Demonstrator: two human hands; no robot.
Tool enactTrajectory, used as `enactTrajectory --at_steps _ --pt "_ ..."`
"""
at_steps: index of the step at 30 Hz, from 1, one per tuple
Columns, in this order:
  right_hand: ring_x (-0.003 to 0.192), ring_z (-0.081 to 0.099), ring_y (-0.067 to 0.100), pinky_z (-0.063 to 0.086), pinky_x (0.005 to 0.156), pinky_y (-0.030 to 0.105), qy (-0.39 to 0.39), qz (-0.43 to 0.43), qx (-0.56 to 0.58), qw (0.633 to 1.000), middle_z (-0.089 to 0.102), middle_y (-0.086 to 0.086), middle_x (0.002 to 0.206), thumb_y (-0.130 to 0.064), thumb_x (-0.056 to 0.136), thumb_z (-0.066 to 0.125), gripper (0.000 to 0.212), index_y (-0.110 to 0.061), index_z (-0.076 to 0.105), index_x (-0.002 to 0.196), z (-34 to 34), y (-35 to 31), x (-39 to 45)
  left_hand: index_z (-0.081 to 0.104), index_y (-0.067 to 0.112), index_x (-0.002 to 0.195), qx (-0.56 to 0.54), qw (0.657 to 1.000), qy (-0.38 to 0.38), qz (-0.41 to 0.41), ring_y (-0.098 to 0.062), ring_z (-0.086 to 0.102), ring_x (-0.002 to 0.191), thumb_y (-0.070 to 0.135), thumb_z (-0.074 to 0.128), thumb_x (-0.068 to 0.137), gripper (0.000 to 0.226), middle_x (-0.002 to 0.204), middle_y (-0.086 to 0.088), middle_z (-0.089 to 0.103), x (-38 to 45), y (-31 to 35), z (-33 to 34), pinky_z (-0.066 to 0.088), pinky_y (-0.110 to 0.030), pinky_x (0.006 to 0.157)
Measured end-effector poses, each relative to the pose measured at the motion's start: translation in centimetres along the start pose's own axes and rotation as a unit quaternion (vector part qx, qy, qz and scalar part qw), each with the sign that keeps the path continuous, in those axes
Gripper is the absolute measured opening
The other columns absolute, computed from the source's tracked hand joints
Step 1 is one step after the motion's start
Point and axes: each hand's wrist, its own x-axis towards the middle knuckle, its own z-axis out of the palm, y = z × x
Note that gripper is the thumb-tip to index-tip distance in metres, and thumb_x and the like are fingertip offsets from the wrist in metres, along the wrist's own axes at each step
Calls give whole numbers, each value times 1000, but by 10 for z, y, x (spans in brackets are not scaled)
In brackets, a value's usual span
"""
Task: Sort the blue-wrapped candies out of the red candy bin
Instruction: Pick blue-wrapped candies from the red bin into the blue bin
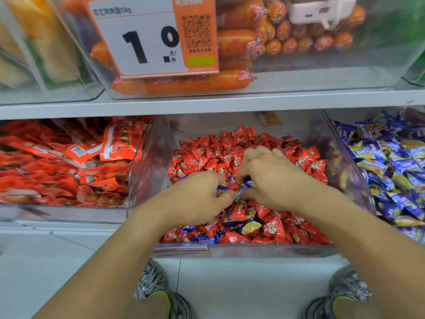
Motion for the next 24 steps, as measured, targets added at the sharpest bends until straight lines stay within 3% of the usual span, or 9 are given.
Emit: enactTrajectory --at_steps 3,6,9,11,15,18,20,22,24 --pt "88 59 10 49 85 34 62 18 121 991 64 -10 91 -34 81 78 22 -26 68 98 -11 14 -7 56 29 98 -25 998 -25 43 -9 66 59 30 54 97 2 77 0 68 -7 3 2 56 -36 64" --pt "70 64 0 51 71 18 103 55 192 975 66 -12 77 -30 76 84 31 -30 67 102 -24 26 -15 57 37 100 -18 997 -16 75 -11 60 66 34 64 89 14 82 4 65 -8 7 7 53 -38 69" --pt "68 62 -4 43 67 5 118 62 213 968 65 -14 74 -29 78 82 49 -37 62 122 -30 31 -21 63 34 102 40 996 -13 79 -1 53 70 50 73 77 32 83 11 62 -6 13 17 44 -20 62" --pt "68 61 -2 39 64 3 127 55 202 970 62 -14 72 -27 83 77 40 -36 64 120 -32 31 -25 67 30 99 71 993 -10 91 -1 53 73 48 75 76 31 83 12 63 -2 14 23 43 -22 63" --pt "60 56 1 39 62 10 125 49 215 967 61 -16 74 -28 87 72 18 -33 67 103 -33 34 -29 72 24 81 48 995 -4 89 4 55 62 38 72 82 14 63 16 60 0 8 13 41 -15 59" --pt "76 63 0 51 80 29 124 78 262 954 65 -15 99 -31 89 69 18 -29 62 105 -30 39 -27 67 23 78 -13 999 -5 51 5 53 56 34 74 83 14 61 17 59 -2 -1 -2 37 -9 54" --pt "77 69 11 55 85 40 109 87 328 934 69 -9 97 -25 92 66 15 -31 59 104 -29 36 -24 63 22 78 -56 998 6 26 8 52 52 29 75 81 14 58 24 58 -2 -6 -11 35 -8 51" --pt "62 65 5 56 74 35 97 77 358 926 70 -4 78 -17 97 58 19 -33 57 107 -27 30 -22 60 22 81 -89 996 11 10 8 57 55 26 75 81 16 61 26 63 0 -8 -14 38 -11 54" --pt "58 55 1 45 62 20 84 58 318 942 61 -5 73 -12 99 50 29 -35 55 118 -24 24 -19 57 21 90 -139 990 7 -8 -3 64 58 21 68 84 13 69 9 71 3 -7 -13 43 -22 56"
